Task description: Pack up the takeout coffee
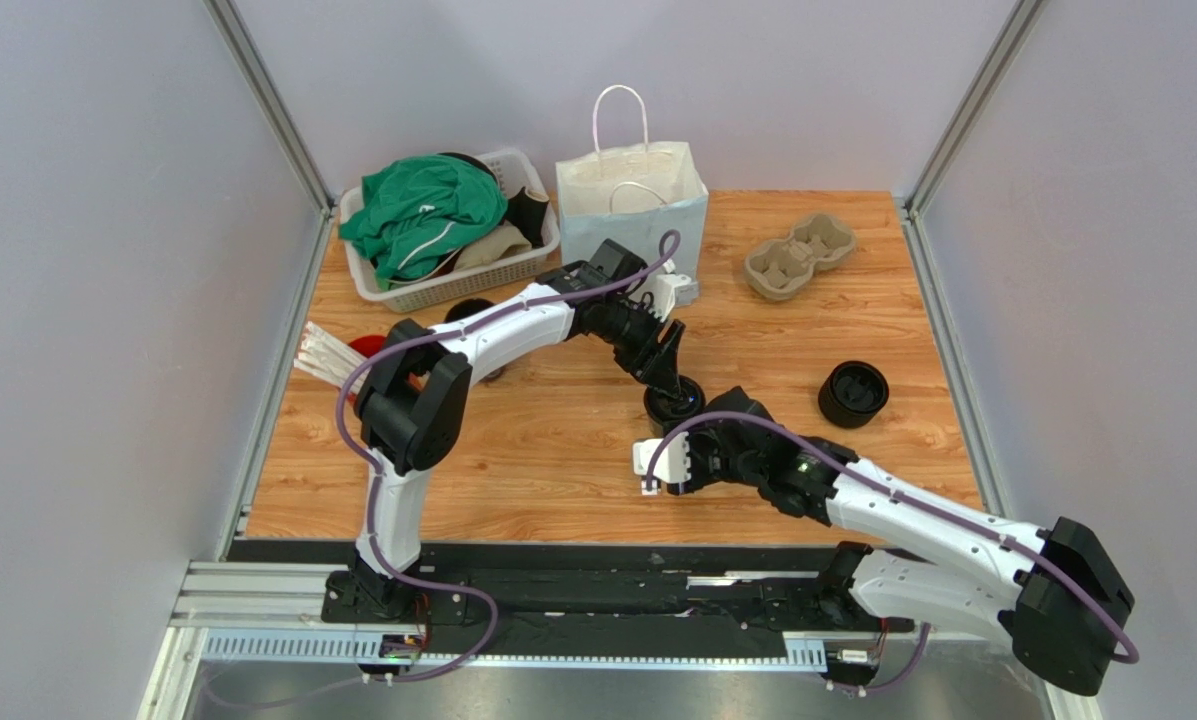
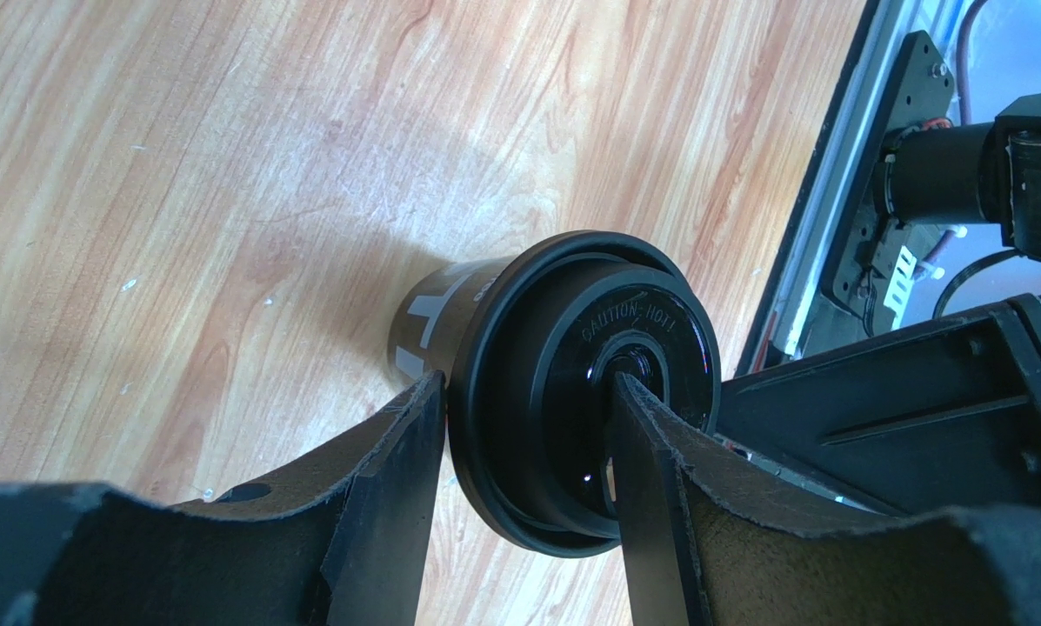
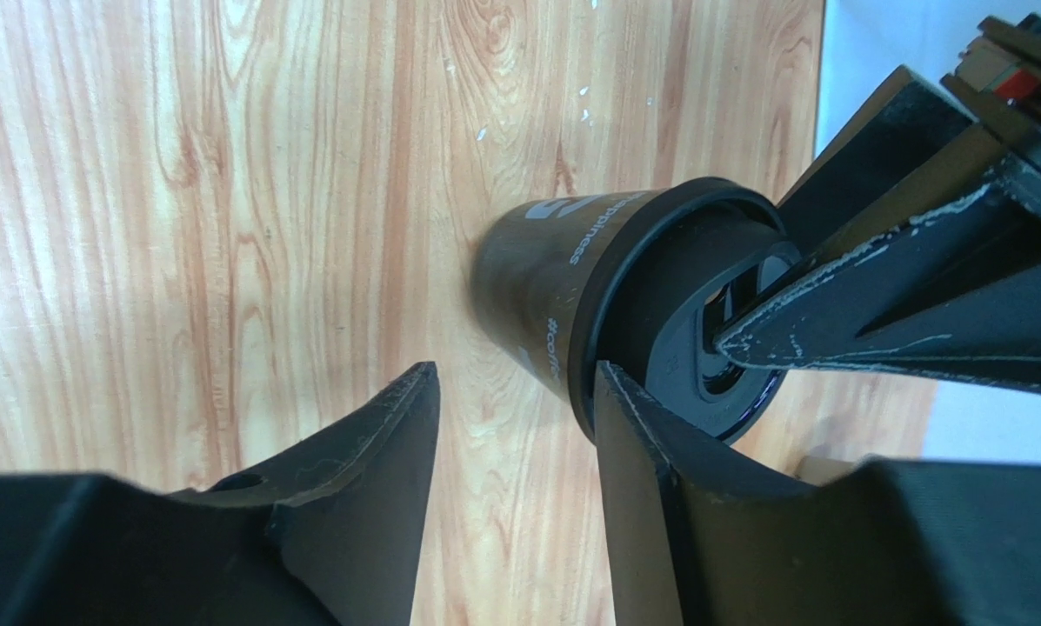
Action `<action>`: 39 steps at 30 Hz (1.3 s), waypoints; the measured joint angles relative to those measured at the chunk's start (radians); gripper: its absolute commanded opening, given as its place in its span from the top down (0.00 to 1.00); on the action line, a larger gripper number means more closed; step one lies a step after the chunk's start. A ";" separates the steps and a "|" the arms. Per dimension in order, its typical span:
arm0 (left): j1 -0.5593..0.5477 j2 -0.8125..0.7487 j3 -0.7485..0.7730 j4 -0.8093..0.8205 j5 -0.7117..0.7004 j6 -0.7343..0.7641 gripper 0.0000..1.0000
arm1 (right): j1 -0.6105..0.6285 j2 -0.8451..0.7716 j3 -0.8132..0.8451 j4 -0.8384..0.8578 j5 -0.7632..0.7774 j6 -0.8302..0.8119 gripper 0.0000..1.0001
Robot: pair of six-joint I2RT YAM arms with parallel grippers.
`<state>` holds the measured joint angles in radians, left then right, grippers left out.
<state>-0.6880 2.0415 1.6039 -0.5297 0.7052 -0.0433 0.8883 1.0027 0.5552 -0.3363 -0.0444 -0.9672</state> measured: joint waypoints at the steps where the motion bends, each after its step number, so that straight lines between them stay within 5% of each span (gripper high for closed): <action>1: 0.000 0.000 0.000 0.000 0.001 0.000 0.44 | -0.004 0.001 0.006 -0.012 -0.007 0.010 0.50; 25: 0.002 0.002 0.005 -0.003 0.004 0.000 0.43 | -0.101 -0.030 0.171 -0.071 -0.043 0.192 0.44; 39: 0.004 0.002 0.014 -0.016 -0.009 0.004 0.36 | -0.292 0.141 0.269 -0.054 -0.063 0.371 0.40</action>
<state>-0.6838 2.0438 1.6184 -0.5453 0.6964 -0.0395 0.5961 1.1435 0.8246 -0.3901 -0.1078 -0.5961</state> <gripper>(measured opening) 0.628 0.598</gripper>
